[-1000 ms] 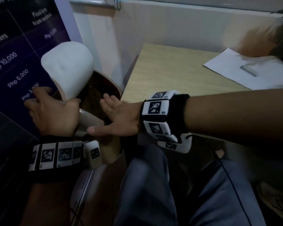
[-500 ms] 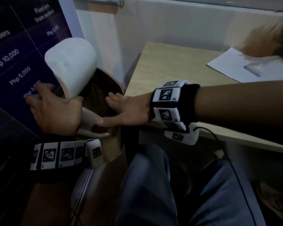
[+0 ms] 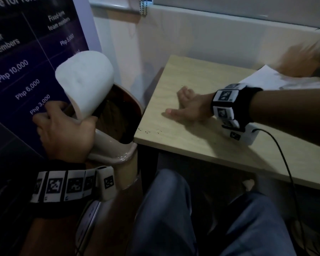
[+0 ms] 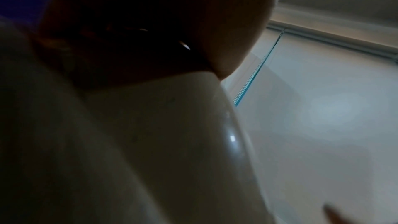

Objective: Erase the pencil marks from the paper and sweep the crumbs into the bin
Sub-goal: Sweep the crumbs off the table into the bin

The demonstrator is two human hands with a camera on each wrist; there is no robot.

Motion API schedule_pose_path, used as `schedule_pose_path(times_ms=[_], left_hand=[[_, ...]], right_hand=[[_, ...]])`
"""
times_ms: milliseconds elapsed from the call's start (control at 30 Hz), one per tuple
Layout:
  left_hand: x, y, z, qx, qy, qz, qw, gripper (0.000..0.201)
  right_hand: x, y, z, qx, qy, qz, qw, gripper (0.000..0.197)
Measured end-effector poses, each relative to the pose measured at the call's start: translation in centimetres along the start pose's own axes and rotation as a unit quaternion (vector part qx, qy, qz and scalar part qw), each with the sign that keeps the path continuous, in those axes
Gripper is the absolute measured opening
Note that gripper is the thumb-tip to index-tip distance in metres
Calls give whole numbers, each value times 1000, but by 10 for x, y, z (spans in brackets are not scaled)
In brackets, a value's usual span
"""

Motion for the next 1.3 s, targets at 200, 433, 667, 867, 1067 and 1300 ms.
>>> schedule_pose_path(times_ms=[200,433,667,867,1067,1300], left_hand=[[-1,-3,-1,2,9,-4,1000,65],[0,-2,-1,-21,-2,10,1000,66],[1,4,-1,-28,-3,8,1000,67],[-2,-2,-2,-27,0,12,1000,67],[0,1,1,-21,-17,14,1000,66],[0,5,2,-17,-5,3,1000,66]], right_hand=[[16,-65,-7,-42,-50,189,980,98],[-22,25,28,29,39,27,998,89],[-28,23,5,26,6,12,1000,115],[15,-50,-2,2,-44,250,967,97],[-43,20,41,40,52,44,997,85],[-42,-2,10,44,9,80,996,112]])
Point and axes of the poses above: each hand's wrist, its own x-axis away from the middle knuckle, its own z-axis out of the back of the hand, y = z × x, the point moved 2 cm from there along -x, towards the middle knuckle, and after that the axes turned 9 degrees about y, right-handed, at the moved point
